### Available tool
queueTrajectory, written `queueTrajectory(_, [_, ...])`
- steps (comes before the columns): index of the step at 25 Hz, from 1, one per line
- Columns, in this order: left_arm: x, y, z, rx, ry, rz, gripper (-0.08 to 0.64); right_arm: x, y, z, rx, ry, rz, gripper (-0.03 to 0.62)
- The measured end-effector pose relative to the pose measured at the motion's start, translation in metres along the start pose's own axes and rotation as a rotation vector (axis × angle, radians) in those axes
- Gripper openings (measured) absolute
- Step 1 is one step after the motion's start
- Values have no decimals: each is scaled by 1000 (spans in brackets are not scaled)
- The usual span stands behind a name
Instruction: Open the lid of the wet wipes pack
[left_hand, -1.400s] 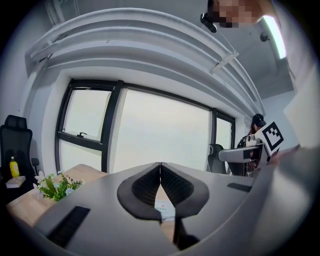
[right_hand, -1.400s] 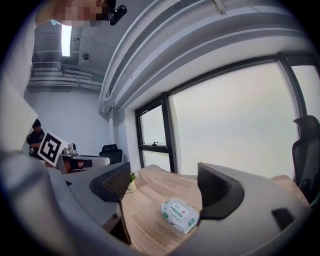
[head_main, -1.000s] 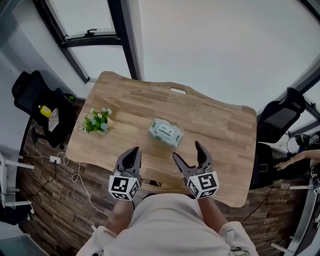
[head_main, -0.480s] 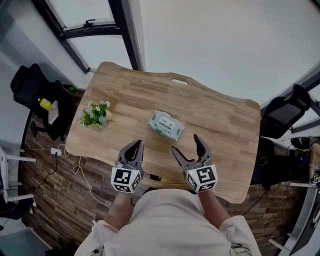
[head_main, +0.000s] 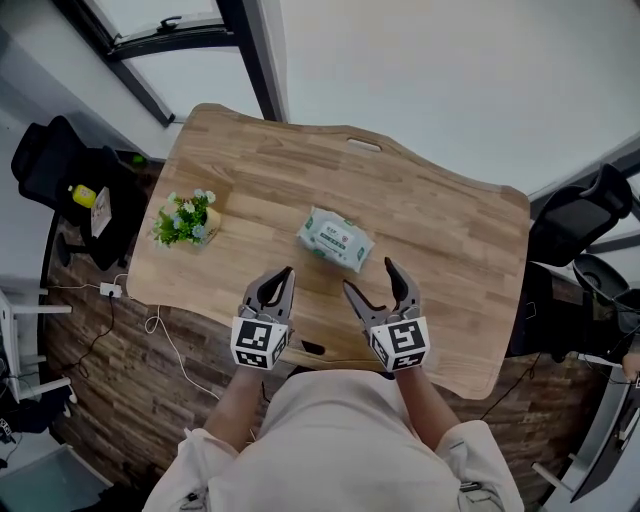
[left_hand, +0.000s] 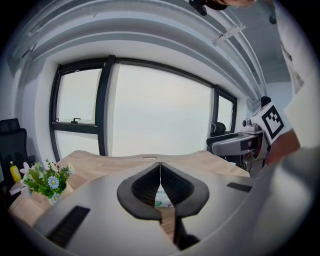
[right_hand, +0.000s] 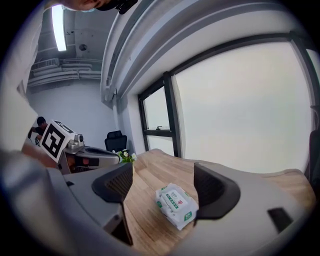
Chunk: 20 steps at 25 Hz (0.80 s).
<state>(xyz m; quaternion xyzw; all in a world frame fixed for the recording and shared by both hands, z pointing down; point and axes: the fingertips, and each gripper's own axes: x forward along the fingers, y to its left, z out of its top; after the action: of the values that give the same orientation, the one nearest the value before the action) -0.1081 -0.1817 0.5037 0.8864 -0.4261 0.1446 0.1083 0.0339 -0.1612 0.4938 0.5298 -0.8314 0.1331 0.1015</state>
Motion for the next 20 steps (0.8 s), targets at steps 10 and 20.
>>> queueTrajectory(10, [40, 11, -39, 21, 116, -54, 21, 38, -10, -39, -61, 115, 6, 369])
queueTrajectory(20, [82, 19, -74, 43, 215, -120, 21, 77, -19, -73, -118, 230, 25, 360])
